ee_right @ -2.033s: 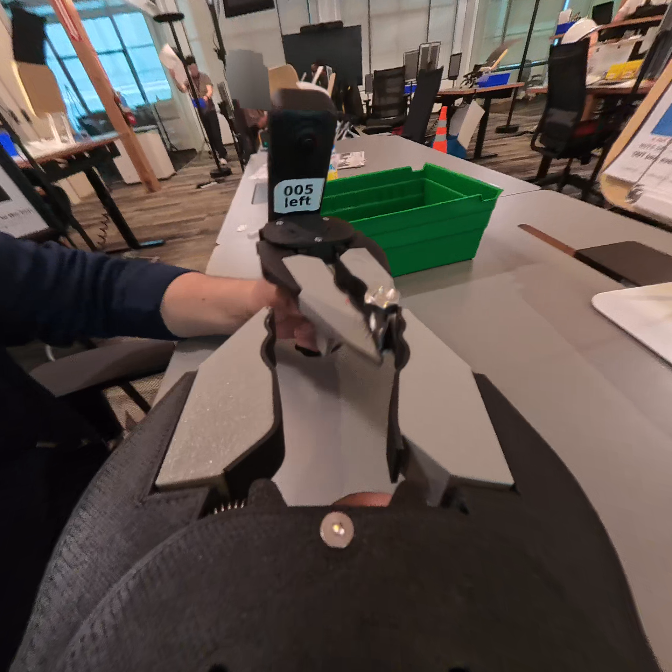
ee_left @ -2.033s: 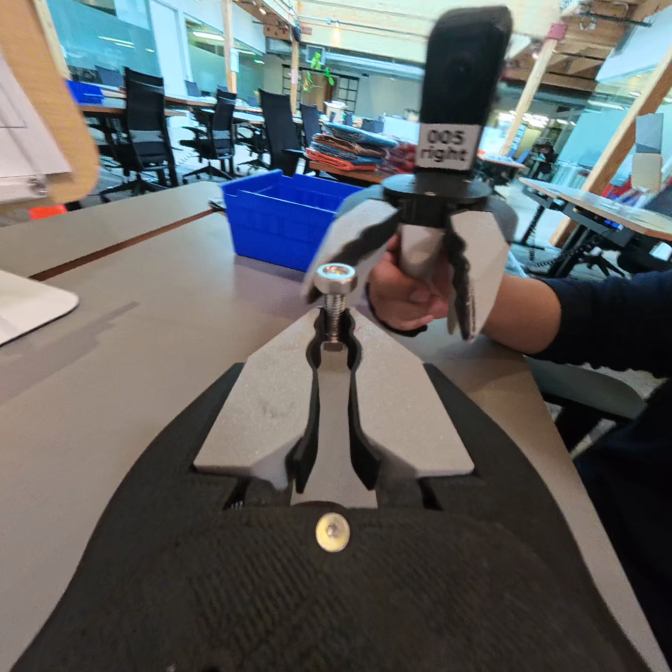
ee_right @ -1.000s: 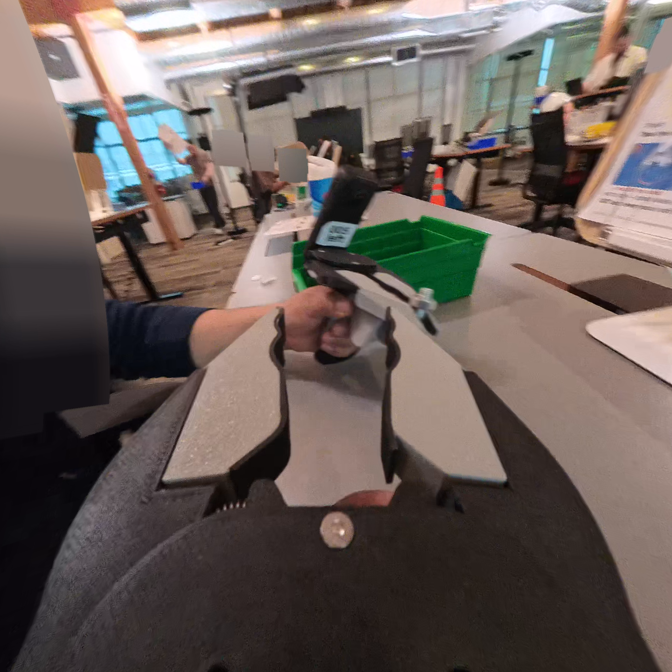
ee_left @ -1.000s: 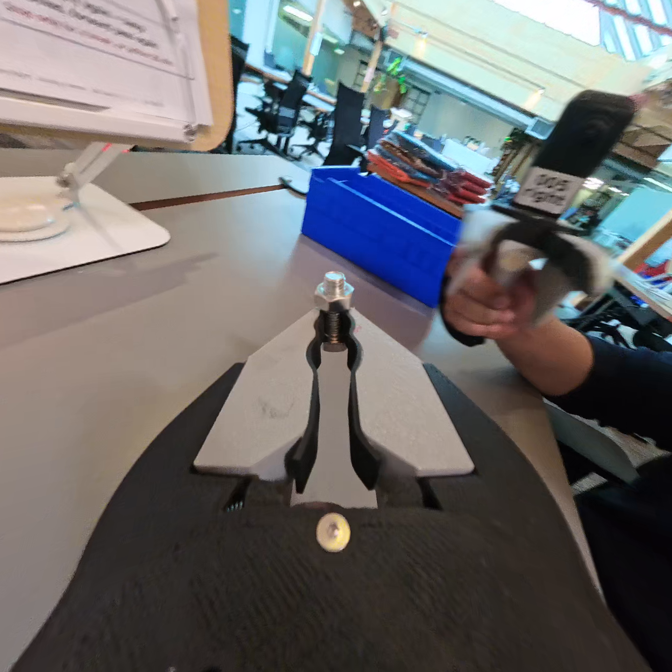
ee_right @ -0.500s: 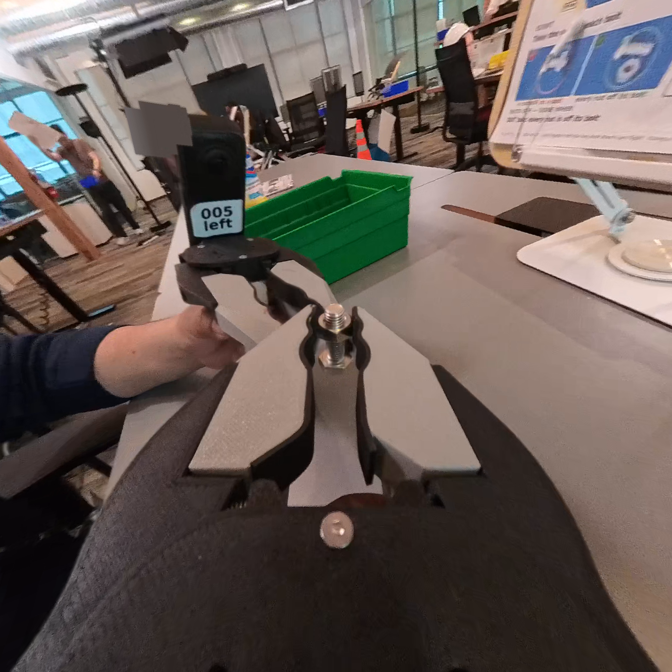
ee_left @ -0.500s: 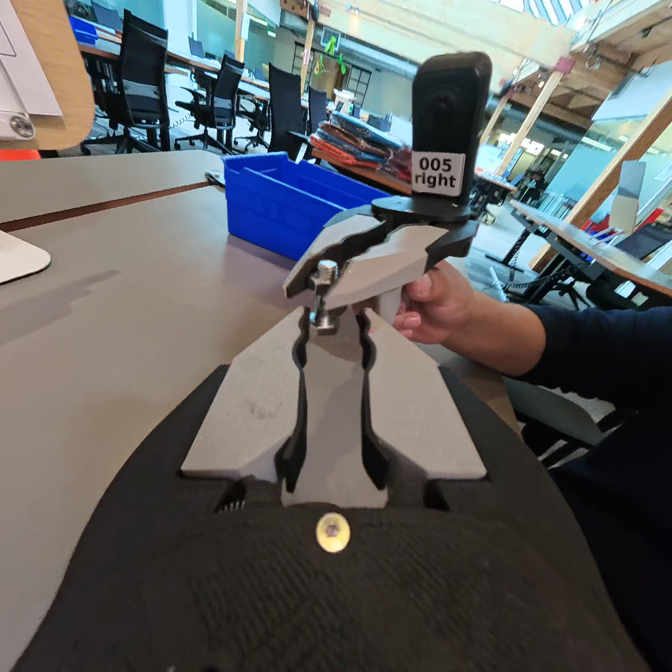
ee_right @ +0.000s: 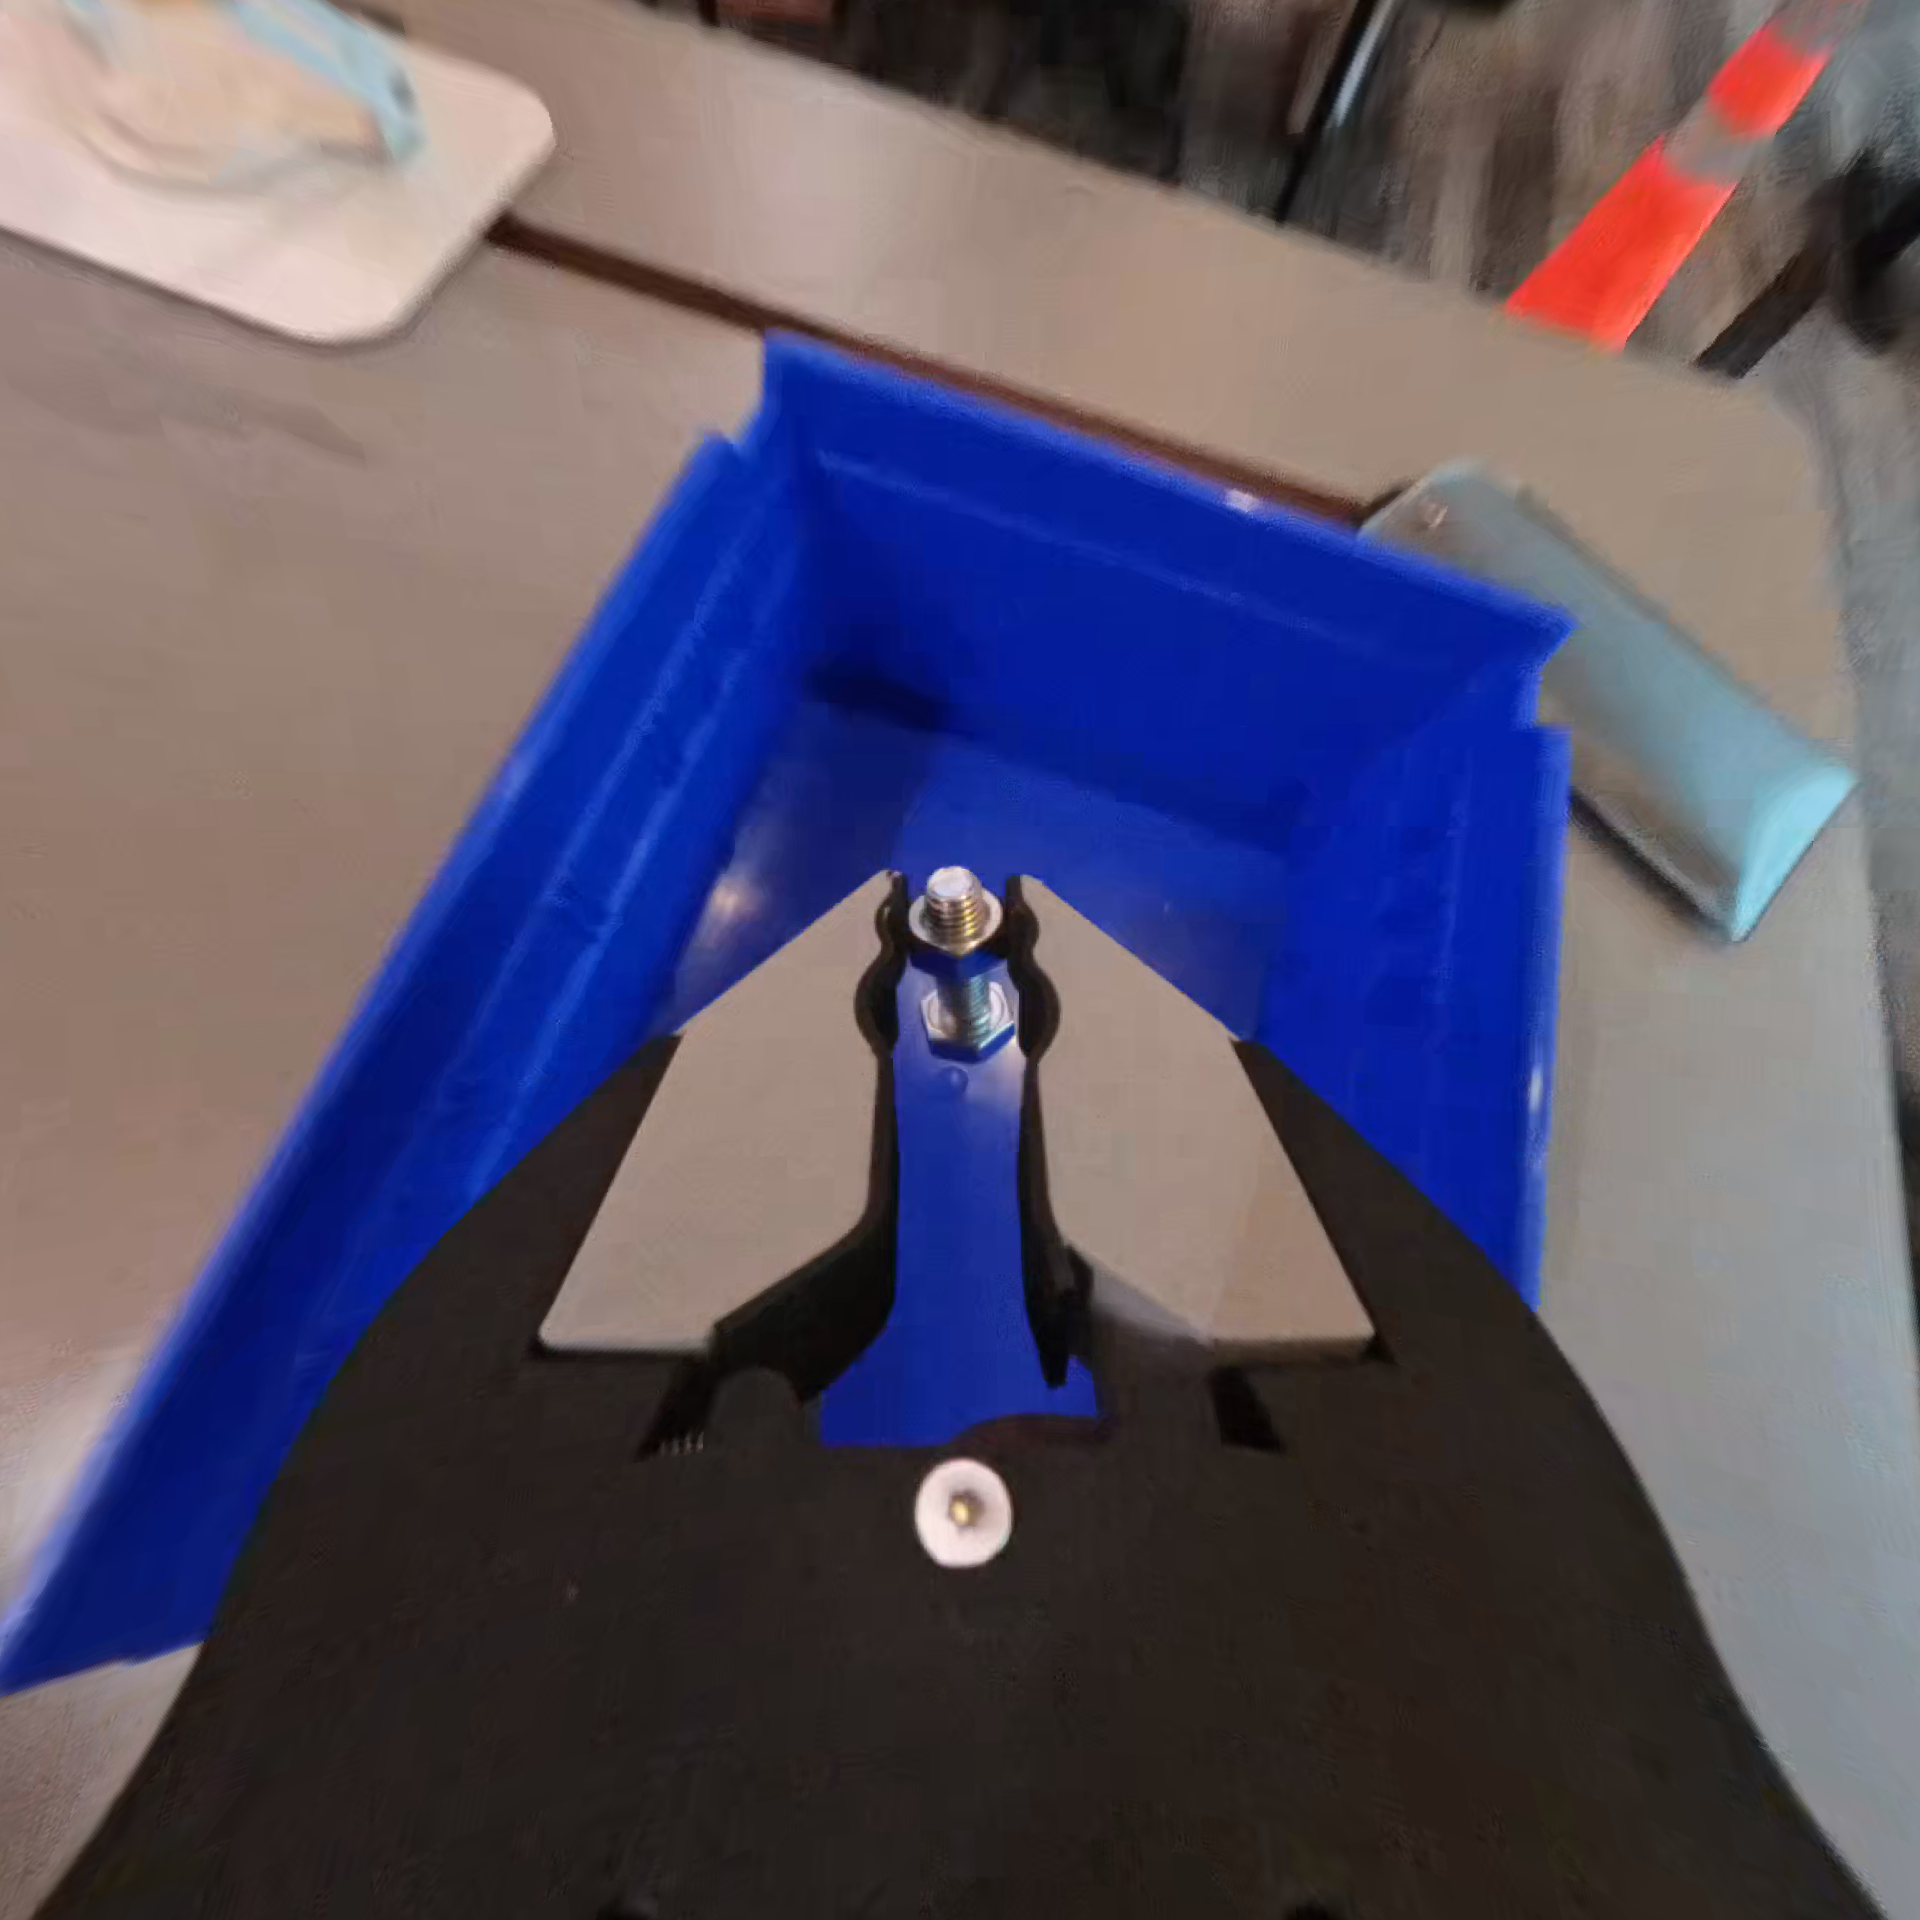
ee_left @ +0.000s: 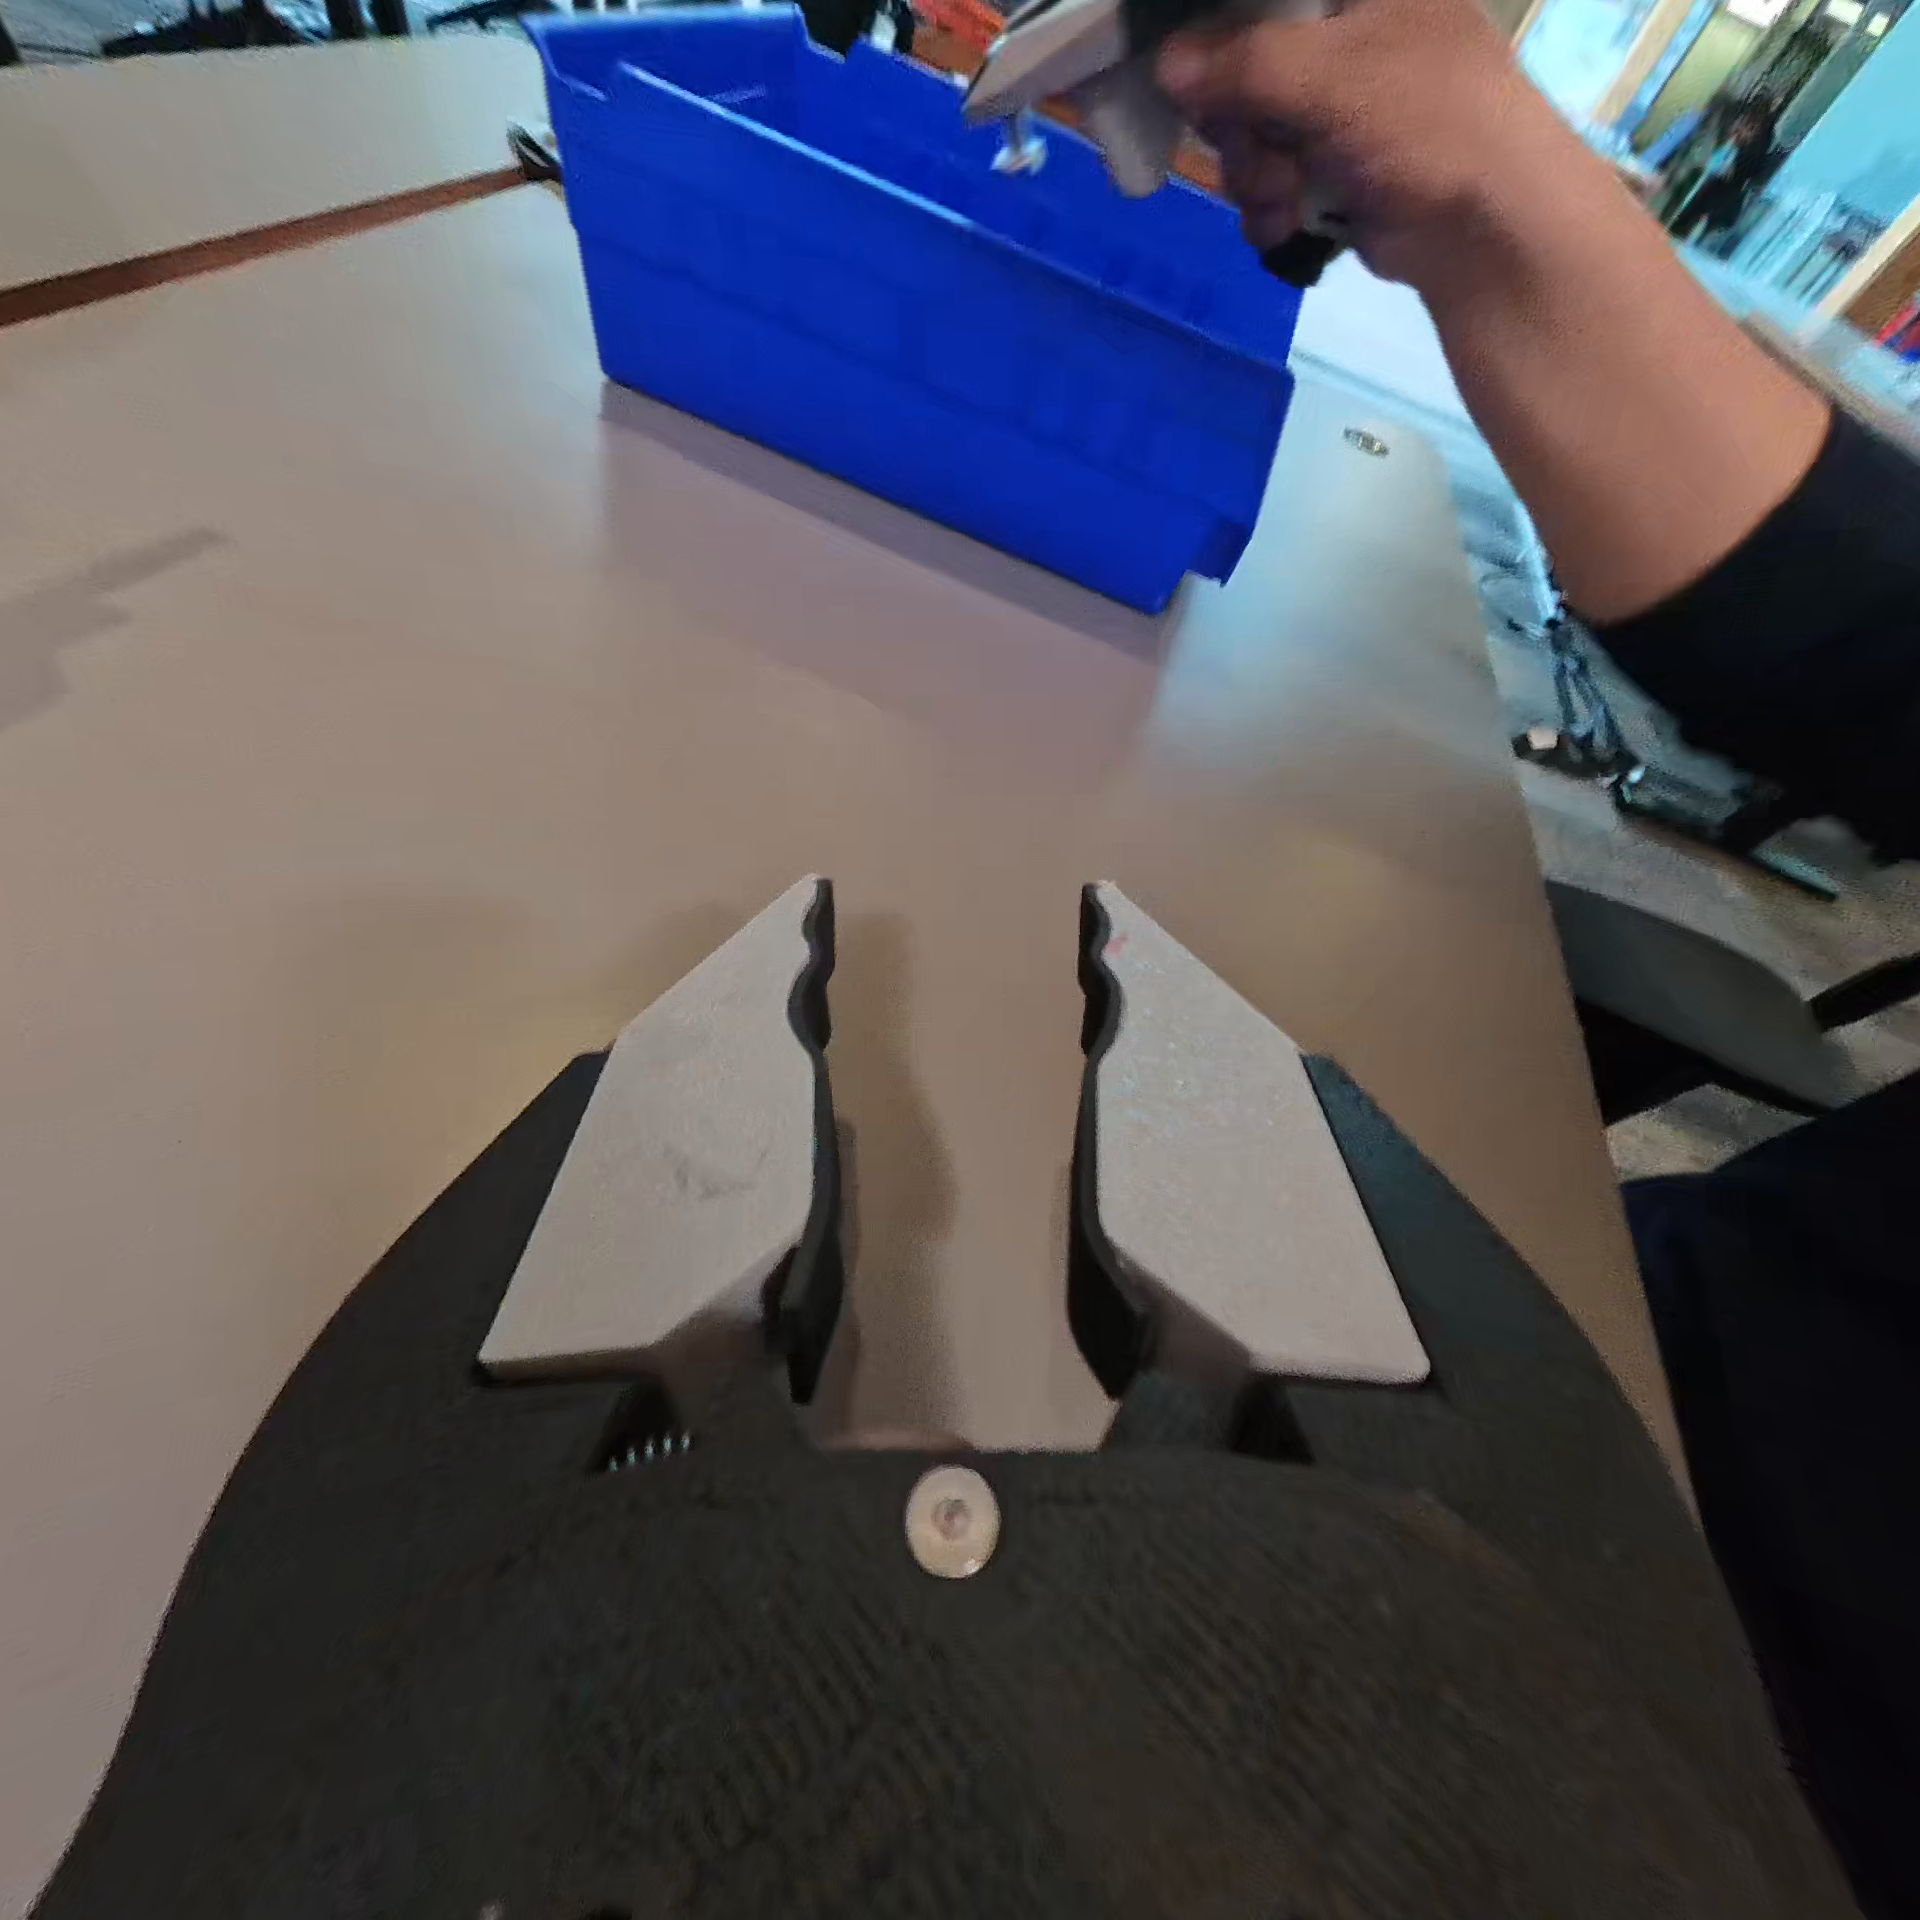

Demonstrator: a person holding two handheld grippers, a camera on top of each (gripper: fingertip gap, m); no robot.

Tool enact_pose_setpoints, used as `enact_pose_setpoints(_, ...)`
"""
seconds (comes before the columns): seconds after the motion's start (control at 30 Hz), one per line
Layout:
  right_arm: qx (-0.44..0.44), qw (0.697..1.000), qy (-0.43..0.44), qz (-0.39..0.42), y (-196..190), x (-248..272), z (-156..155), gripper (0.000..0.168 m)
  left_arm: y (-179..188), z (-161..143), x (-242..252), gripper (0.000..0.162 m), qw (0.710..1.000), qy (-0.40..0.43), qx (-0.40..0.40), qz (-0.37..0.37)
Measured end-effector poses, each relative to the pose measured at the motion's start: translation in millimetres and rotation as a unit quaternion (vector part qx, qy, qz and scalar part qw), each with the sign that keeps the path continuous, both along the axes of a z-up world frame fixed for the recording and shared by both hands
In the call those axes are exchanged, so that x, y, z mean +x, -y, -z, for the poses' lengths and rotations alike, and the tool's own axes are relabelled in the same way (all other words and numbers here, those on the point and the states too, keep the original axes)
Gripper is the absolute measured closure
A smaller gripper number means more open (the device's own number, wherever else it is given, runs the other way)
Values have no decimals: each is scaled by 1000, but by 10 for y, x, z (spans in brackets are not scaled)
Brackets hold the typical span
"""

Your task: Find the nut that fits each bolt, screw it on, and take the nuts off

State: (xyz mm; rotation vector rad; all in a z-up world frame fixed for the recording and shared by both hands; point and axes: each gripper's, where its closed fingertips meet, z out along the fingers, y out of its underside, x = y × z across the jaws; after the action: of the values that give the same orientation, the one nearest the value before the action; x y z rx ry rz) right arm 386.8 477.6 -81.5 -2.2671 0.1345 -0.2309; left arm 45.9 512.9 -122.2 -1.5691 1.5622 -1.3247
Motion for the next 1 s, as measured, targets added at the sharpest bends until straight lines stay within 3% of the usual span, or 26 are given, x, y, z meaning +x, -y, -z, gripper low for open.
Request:
enact_pose_setpoints(0.1, -97, 994, -50, 16, -72, 219, 642, 152, 71, 73, 31, 118, 1000, -12, 21, 7)
enact_pose_setpoints(0.17, -110, 992, -52, 25, -146, 281, 713, 142, 74, 106, 28, 118, 999, -19, 30, 6)
enact_pose_setpoints(0.23, -97, 994, -41, 25, -221, 259, 559, 143, 64, 119, 13, 118, 999, -22, 34, 4)
enact_pose_setpoints(0.33, -36, 999, 14, -1, -336, 3, 50, 142, 82, 101, 8, 118, 999, -19, 25, 9)
enact_pose_setpoints(0.5, 84, 986, 66, -126, -426, -1151, -679, 143, 171, -4, -58, 114, 999, -20, 30, 27)
enact_pose_setpoints(0.57, 109, 974, 83, -179, -401, -1637, -778, 142, 185, -216, -195, 112, 999, -2, 40, 27)
enact_pose_setpoints(0.67, 137, 956, 100, -238, -303, -2163, -775, 142, 199, -778, -718, 110, 996, 51, 68, 36)
enact_pose_setpoints(0.77, 137, 946, 76, -285, -196, -2459, -571, 143, -136, -1182, -1446, 113, 989, 15, 149, -10)
enact_pose_setpoints(0.87, 106, 945, 60, -304, -148, -2483, -278, 141, -866, -1390, -2104, 116, 967, -65, 216, -118)
enact_pose_setpoints(0.93, 91, 948, 46, -301, -151, -2441, -138, 141, -1210, -1198, -2427, 118, 962, -148, 194, -120)
enact_pose_setpoints(1.0, 86, 948, 13, -306, -149, -2469, -68, 140, -1549, -767, -2660, 117, 942, -251, 197, -107)
